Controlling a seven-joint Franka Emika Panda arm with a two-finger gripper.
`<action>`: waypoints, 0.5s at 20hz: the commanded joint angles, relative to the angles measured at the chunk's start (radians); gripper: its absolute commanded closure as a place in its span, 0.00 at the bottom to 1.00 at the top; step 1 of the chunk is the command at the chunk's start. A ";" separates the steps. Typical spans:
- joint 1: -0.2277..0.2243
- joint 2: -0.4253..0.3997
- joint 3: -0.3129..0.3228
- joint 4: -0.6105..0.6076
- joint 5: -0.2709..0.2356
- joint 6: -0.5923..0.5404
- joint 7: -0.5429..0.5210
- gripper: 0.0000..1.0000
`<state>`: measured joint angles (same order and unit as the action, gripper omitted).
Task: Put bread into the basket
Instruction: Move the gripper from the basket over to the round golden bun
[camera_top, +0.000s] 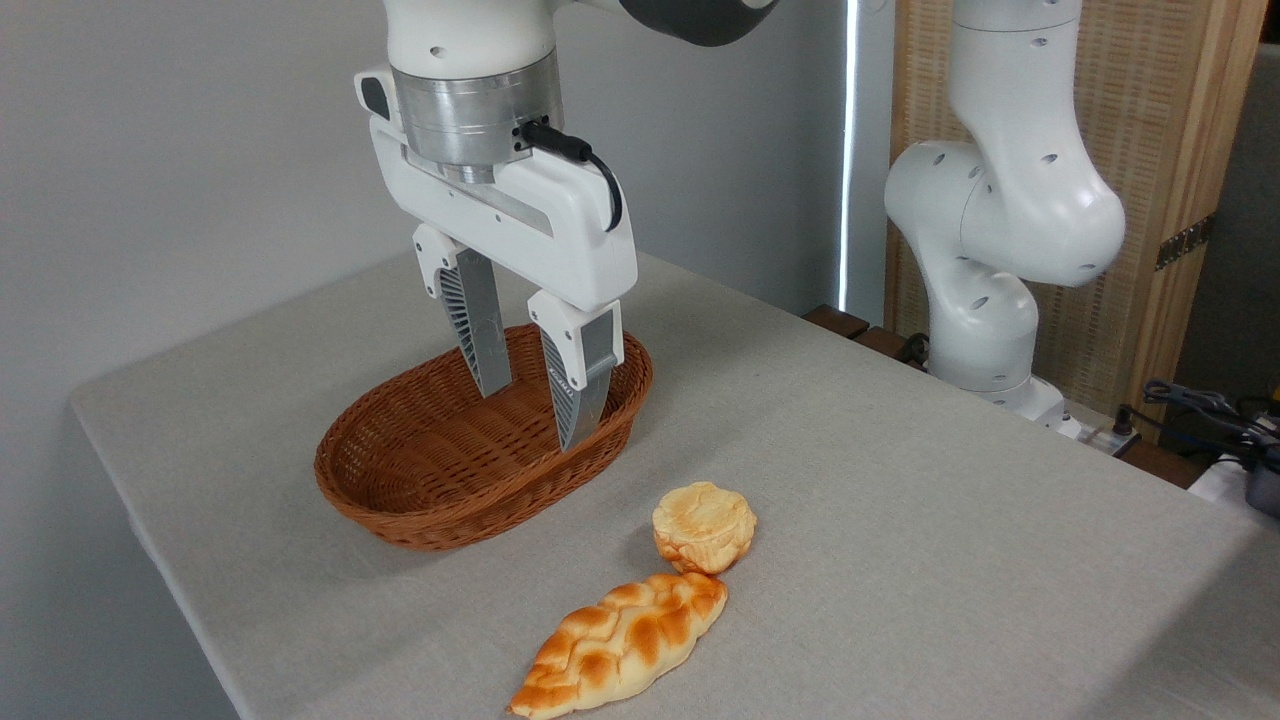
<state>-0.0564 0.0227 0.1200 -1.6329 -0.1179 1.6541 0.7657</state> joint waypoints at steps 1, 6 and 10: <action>0.010 -0.021 -0.016 -0.022 0.003 0.010 0.000 0.00; 0.007 -0.021 -0.020 -0.024 0.004 0.007 0.001 0.00; 0.006 -0.030 -0.022 -0.073 0.009 0.021 0.001 0.00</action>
<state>-0.0547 0.0227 0.1058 -1.6394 -0.1178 1.6541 0.7657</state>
